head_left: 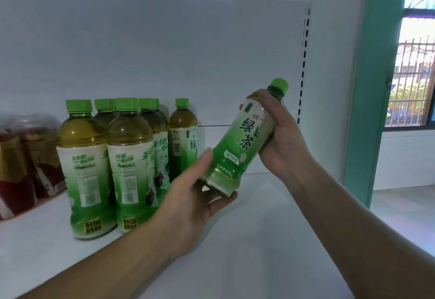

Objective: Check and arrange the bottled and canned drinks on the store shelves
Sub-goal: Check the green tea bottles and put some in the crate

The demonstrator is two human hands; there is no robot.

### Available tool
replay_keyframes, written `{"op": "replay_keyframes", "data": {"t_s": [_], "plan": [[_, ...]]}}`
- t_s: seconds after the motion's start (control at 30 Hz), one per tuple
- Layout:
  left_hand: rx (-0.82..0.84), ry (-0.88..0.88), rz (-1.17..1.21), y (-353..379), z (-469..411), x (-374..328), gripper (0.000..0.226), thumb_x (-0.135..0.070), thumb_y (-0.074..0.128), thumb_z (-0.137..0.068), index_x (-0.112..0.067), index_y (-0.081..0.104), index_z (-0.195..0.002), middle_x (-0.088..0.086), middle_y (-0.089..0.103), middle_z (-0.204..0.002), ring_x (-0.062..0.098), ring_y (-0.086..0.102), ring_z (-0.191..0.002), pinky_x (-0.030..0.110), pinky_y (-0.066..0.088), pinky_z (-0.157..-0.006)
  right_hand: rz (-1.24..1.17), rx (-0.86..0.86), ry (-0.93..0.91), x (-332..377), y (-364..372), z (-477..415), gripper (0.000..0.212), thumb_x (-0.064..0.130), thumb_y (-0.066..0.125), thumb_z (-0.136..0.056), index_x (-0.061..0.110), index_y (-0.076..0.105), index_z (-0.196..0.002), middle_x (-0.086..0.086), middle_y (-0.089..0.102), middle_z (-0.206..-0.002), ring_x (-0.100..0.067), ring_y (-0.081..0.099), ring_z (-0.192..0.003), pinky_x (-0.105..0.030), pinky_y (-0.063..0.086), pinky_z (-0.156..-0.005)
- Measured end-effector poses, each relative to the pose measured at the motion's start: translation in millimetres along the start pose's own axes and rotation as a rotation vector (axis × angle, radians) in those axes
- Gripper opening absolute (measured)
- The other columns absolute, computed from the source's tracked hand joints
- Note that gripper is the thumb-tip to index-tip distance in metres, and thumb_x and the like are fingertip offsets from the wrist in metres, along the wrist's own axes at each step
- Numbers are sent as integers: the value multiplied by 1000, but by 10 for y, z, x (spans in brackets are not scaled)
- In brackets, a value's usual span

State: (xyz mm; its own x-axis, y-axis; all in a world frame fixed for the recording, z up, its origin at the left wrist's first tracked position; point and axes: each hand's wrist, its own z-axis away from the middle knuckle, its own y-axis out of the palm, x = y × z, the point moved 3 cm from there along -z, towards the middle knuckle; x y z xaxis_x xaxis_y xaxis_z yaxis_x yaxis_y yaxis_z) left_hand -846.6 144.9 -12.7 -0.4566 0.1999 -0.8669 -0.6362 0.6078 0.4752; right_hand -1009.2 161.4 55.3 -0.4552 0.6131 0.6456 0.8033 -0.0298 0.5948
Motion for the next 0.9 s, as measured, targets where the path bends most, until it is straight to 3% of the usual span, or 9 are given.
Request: {"op": "replay_keyframes", "data": {"t_s": [0.1,0.23,0.3,0.4,0.5,0.6,0.7,0.8,0.9], "plan": [[7,21,-10,6,4,-28,61,-34,72,-68,-8,64,-123,15,74,-109,34,72,-93,35,63,-70,-36,31,-12,23,-9,-5,44,25,81,-74,13,60,-110,-5,67,-91,-20,64,-84,-43,55,-90],[-23,-159,89,-40,28,-32,64,-60,51,-88,-2,75,-99,23,72,-90,27,68,-55,29,59,-48,-14,117,15,-3,31,-7,45,25,78,-80,11,56,-117,-6,64,-100,-22,62,-95,-40,58,-89],[-20,-150,24,-35,27,-25,66,-64,47,-88,-6,75,-102,21,74,-95,28,72,-69,34,61,-63,29,67,13,-7,33,8,50,26,83,-75,10,60,-117,-6,65,-100,-21,63,-94,-40,59,-89],[-44,5,-62,2,14,-27,55,-51,65,-73,-14,69,-113,13,75,-107,27,70,-95,40,57,-85,79,-21,-30,35,-5,13,41,26,81,-76,12,62,-109,-3,66,-89,-16,65,-80,-37,60,-76],[-31,14,-119,10,11,-16,56,-41,71,-68,-9,69,-114,15,74,-107,28,72,-89,34,62,-75,87,-5,-24,46,-15,-4,45,27,82,-76,11,60,-111,-3,66,-88,-17,64,-80,-39,60,-78],[4,-149,15,0,39,-25,61,-58,56,-83,-3,79,-96,23,73,-93,26,68,-58,28,59,-51,65,57,4,11,10,-11,55,23,82,-75,8,57,-121,-6,66,-97,-21,65,-88,-40,58,-87],[38,-151,-55,21,34,-17,69,-67,49,-83,-8,73,-109,20,75,-102,28,74,-74,33,62,-63,99,2,-23,17,-2,6,57,22,85,-72,7,60,-121,-6,68,-98,-21,67,-88,-40,58,-87],[9,0,-166,35,17,2,69,-51,70,-63,-15,65,-122,11,76,-107,31,72,-100,40,61,-80,161,-49,-60,30,-22,26,42,24,80,-73,12,64,-110,-3,68,-91,-19,67,-84,-40,60,-84],[13,-9,-156,47,32,-20,64,-43,71,-65,-9,66,-119,17,75,-102,33,74,-84,36,63,-69,173,-22,-29,5,-11,16,51,29,82,-74,11,61,-117,-3,68,-93,-18,67,-84,-38,58,-81]]}}
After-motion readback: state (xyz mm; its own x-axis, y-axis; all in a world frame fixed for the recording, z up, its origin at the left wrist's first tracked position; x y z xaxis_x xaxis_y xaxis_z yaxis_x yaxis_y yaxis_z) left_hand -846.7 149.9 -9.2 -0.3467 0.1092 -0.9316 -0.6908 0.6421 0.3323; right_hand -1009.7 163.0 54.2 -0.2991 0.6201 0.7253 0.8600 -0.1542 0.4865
